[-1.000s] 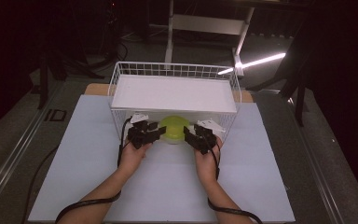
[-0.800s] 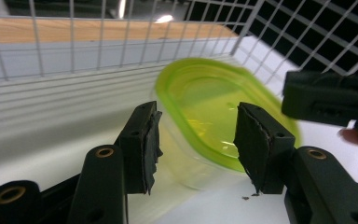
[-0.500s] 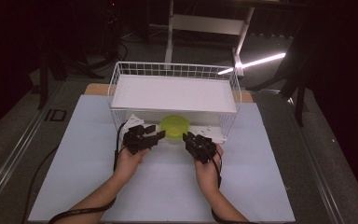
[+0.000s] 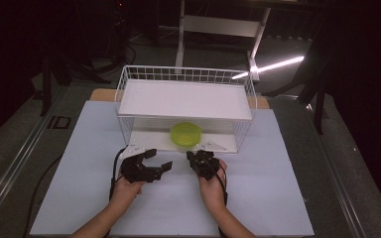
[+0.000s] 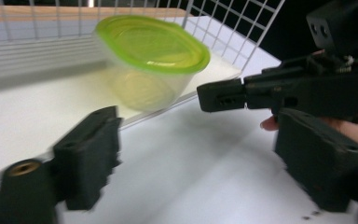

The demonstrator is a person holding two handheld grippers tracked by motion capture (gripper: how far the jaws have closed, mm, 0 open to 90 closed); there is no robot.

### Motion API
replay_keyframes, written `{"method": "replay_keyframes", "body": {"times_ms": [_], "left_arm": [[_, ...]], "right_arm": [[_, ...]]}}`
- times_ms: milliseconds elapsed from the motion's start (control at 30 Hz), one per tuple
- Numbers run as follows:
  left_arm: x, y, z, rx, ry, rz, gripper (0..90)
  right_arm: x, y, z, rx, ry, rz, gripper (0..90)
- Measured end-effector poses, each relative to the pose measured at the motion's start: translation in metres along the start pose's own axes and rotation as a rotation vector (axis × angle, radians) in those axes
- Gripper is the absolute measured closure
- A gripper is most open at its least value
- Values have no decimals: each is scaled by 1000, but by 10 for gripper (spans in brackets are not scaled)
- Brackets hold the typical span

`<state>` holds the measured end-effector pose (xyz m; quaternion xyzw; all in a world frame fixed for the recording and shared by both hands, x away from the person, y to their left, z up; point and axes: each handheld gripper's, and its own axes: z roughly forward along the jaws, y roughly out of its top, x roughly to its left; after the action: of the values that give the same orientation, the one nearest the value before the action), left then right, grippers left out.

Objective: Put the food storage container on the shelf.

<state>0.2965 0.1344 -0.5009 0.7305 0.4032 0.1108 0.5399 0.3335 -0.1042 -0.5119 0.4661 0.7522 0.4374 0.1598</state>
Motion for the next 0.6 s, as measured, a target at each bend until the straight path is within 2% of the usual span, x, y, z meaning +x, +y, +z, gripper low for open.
{"method": "replay_keyframes", "body": {"times_ms": [33,67,133,200,267,400,600], "left_arm": [[1,-3,-1,6,-11,14,61],[2,-5,-3,8,-1,14,15],[2,-10,-5,-22,27,11,15],[5,-14,-5,-1,47,8,15],[8,-16,-6,-1,24,3,15],[10,-19,-6,-7,29,13,15],[7,-19,-6,5,37,50,15]], "right_arm": [[0,0,2,5,-6,-4,898],[0,0,4,7,-11,-7,898],[-1,1,9,15,-14,-2,898],[-2,2,12,18,-21,-3,897],[-4,3,14,19,-21,9,897],[-5,7,18,14,-36,11,896],[-8,11,23,6,-44,16,882]]}}
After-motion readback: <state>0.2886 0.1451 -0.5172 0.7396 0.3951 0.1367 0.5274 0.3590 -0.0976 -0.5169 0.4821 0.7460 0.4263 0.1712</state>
